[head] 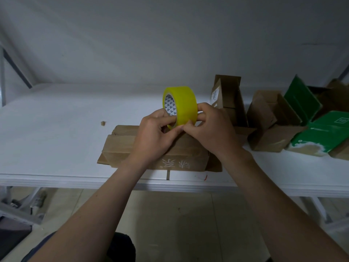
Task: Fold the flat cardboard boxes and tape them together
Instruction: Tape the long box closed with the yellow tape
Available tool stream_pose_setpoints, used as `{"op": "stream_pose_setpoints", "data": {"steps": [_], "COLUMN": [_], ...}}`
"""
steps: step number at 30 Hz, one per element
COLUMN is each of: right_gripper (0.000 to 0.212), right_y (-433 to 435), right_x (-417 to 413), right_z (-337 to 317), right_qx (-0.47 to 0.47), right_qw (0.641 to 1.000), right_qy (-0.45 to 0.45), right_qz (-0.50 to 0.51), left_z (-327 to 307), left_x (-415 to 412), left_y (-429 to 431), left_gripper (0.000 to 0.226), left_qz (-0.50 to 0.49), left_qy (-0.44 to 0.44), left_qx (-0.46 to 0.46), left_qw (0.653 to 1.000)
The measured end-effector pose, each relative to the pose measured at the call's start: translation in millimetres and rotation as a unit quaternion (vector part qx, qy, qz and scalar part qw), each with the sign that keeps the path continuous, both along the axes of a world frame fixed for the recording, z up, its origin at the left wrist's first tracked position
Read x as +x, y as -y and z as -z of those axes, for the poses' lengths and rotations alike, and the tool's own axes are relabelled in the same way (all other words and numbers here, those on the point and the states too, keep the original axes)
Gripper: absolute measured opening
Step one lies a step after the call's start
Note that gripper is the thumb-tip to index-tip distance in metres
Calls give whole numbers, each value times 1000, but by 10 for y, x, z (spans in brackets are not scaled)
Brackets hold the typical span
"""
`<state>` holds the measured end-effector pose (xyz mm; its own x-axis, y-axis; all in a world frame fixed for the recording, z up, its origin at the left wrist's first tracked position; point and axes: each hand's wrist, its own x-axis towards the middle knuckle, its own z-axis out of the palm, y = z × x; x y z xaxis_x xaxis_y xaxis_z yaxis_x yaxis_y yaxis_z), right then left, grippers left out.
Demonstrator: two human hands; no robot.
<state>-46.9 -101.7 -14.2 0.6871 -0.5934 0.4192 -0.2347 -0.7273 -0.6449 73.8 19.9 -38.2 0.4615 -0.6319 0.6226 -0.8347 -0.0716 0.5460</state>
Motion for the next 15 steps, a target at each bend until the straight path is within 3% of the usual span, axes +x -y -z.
{"op": "stream_pose_setpoints", "data": {"steps": [9, 15], "right_gripper": [38, 28], "right_y": [9, 38], "right_x": [6, -45], "right_z": [1, -31], "right_qx": [10, 9], "right_qw": [1000, 1000], "right_qy": [-15, -5], "right_qz": [-7, -16], "left_z": [-9, -8], "left_x": [-28, -35], "left_y": [-8, -20], "left_gripper": [25, 20], "left_qz": [4, 6], "left_qy": [-14, -18], "left_qx": [-7, -11], "left_qw": [1000, 1000]}}
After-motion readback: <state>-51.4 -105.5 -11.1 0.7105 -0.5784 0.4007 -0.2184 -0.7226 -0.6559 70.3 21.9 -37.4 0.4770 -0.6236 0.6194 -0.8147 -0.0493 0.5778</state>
